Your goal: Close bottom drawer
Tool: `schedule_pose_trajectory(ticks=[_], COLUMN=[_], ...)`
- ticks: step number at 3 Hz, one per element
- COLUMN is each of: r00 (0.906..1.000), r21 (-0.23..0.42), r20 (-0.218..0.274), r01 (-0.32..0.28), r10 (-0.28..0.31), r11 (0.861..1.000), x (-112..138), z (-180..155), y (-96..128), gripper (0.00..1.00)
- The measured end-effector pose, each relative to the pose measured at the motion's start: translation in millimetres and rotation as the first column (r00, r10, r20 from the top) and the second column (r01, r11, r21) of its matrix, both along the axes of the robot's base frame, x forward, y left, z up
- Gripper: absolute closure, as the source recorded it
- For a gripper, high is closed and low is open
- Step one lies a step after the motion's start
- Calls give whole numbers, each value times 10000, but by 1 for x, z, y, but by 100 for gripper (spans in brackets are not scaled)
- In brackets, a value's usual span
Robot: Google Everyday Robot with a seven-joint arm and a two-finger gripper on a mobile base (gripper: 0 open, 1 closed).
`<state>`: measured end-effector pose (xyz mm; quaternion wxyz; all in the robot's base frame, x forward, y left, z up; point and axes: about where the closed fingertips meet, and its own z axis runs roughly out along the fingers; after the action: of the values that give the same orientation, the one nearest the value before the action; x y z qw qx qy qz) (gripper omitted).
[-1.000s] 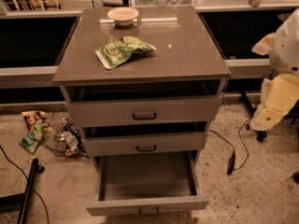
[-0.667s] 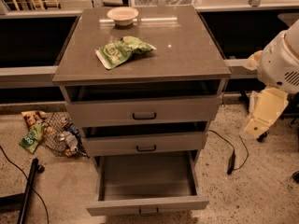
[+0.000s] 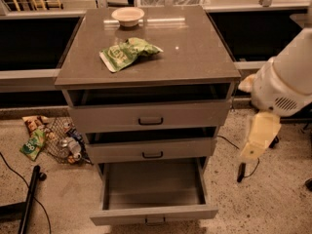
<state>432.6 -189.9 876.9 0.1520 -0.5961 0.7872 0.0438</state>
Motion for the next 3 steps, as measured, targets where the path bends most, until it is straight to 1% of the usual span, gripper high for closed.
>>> schedule_pose_trajectory(ticks=[1, 2, 3], r00=[9969, 9908, 9775], r21=[228, 830, 1757], r20=[-674, -1278, -2083], r01=[-382, -347, 46], r10=[396, 452, 326], r11=[9990, 9959, 9844], x=[-7, -13, -17], z=[-64, -126, -197], y=[18, 34, 53], gripper=[0, 0, 0])
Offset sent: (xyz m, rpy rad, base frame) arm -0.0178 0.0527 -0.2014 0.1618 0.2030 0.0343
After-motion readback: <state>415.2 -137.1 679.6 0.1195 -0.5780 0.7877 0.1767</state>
